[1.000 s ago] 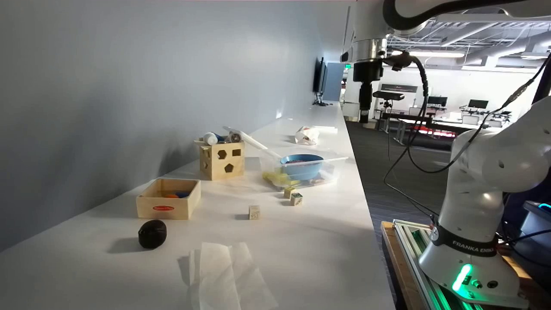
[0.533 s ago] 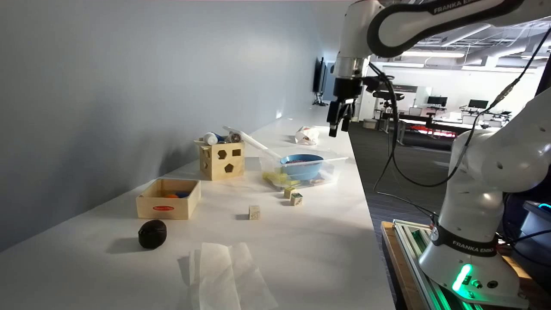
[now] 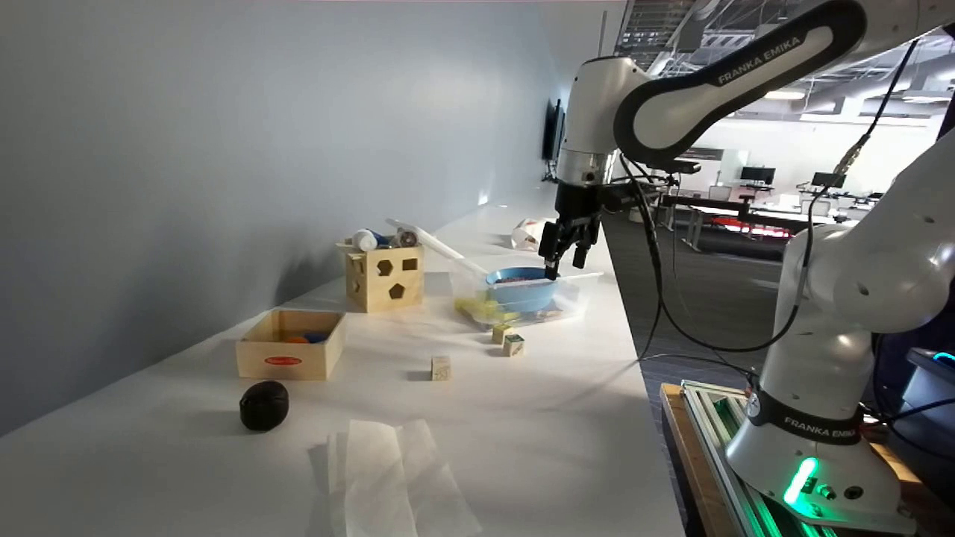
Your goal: Put the cubes in the bowl
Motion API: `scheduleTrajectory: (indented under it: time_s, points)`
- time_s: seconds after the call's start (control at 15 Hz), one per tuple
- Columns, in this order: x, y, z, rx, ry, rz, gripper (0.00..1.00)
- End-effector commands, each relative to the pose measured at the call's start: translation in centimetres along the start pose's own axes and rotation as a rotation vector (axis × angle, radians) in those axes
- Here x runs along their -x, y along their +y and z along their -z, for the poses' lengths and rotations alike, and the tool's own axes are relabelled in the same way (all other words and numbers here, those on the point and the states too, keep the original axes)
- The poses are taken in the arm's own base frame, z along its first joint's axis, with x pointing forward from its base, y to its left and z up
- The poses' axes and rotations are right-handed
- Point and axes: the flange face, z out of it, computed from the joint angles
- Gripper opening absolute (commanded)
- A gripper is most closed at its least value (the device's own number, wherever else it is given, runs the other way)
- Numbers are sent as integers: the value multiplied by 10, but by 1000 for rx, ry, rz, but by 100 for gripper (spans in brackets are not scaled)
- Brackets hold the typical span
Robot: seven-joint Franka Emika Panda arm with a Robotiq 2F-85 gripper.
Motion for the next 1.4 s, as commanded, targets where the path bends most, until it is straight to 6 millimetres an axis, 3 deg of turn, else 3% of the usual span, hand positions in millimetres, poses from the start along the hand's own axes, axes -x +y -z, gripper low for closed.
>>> scheduleTrajectory:
  time_s: [0.0, 0.13, 0.4, 0.8, 1.07, 1.33]
  points:
    - [-1, 1, 3, -1, 4, -2, 100]
    - [-9, -3, -9, -98, 24, -123, 100]
    - [-23, -10, -52, -232, 21, -284, 100]
    - [-30, -31, -113, -222, -19, -338, 100]
    - [-27, -51, -138, -191, -51, -318, 100]
    - [-35, -61, -142, -198, -39, -338, 100]
